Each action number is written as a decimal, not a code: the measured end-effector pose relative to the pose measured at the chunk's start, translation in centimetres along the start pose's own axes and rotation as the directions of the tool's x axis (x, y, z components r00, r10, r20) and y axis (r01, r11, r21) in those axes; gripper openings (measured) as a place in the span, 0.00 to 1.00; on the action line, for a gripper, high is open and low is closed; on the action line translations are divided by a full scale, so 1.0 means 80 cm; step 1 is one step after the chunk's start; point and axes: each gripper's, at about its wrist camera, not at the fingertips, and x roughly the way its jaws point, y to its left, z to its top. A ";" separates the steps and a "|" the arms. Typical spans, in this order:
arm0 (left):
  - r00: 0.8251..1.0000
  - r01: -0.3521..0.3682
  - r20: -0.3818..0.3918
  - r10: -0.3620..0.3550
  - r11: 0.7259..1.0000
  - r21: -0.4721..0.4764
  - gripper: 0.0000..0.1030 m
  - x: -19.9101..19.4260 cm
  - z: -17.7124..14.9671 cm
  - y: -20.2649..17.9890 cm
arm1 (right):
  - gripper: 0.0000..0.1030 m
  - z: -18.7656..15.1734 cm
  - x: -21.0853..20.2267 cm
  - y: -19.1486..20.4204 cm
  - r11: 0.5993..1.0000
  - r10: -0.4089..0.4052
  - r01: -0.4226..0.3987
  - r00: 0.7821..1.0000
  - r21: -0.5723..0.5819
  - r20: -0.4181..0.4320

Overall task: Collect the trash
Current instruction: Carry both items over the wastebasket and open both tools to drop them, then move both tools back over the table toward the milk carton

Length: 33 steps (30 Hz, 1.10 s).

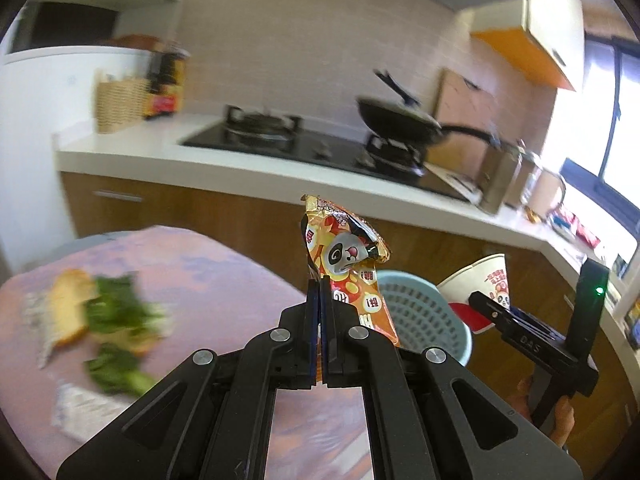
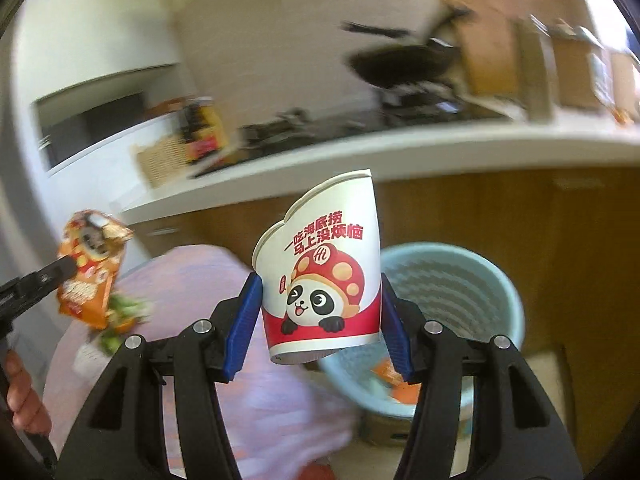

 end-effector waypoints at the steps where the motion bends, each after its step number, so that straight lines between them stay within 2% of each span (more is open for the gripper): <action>1: 1.000 0.009 -0.014 -0.009 1.000 0.008 0.00 0.012 0.001 -0.007 | 0.52 -0.001 0.009 -0.021 0.999 -0.017 0.018 1.000 0.039 -0.020; 6: 0.993 0.050 -0.113 -0.042 0.996 0.067 0.00 0.099 0.001 -0.062 | 0.52 -0.011 0.048 -0.084 0.987 -0.081 0.095 0.991 0.132 -0.107; 13: 0.976 0.070 -0.214 -0.048 0.993 0.095 0.00 0.187 -0.009 -0.100 | 0.53 -0.026 0.110 -0.120 0.976 -0.096 0.132 0.974 0.174 -0.204; 17: 0.964 0.075 -0.262 -0.045 0.991 0.107 0.00 0.228 -0.017 -0.114 | 0.54 -0.030 0.125 -0.129 0.973 -0.087 0.132 0.969 0.187 -0.233; 20: 0.956 0.084 -0.290 -0.047 0.990 0.117 0.01 0.253 -0.023 -0.123 | 0.59 -0.032 0.128 -0.138 0.971 -0.095 0.143 0.966 0.192 -0.240; 21: 0.953 0.088 -0.297 -0.049 0.989 0.120 0.05 0.259 -0.025 -0.126 | 0.59 -0.032 0.127 -0.142 0.970 -0.096 0.146 0.966 0.197 -0.240; 23: 0.944 0.092 -0.326 -0.045 0.987 0.131 0.25 0.275 -0.034 -0.131 | 0.59 -0.034 0.121 -0.149 0.967 -0.096 0.147 0.966 0.207 -0.239; 24: 0.943 0.081 -0.331 -0.031 0.987 0.139 0.41 0.278 -0.037 -0.132 | 0.59 -0.033 0.118 -0.150 0.967 -0.095 0.146 0.967 0.210 -0.236; 28: 0.940 0.073 -0.339 -0.020 0.987 0.145 0.42 0.274 -0.046 -0.126 | 0.59 -0.024 0.102 -0.142 0.971 -0.099 0.142 0.972 0.195 -0.215; 33: 0.956 0.056 -0.292 -0.015 0.990 0.133 0.42 0.231 -0.037 -0.112 | 0.59 -0.007 0.070 -0.103 0.985 -0.073 0.097 0.983 0.143 -0.167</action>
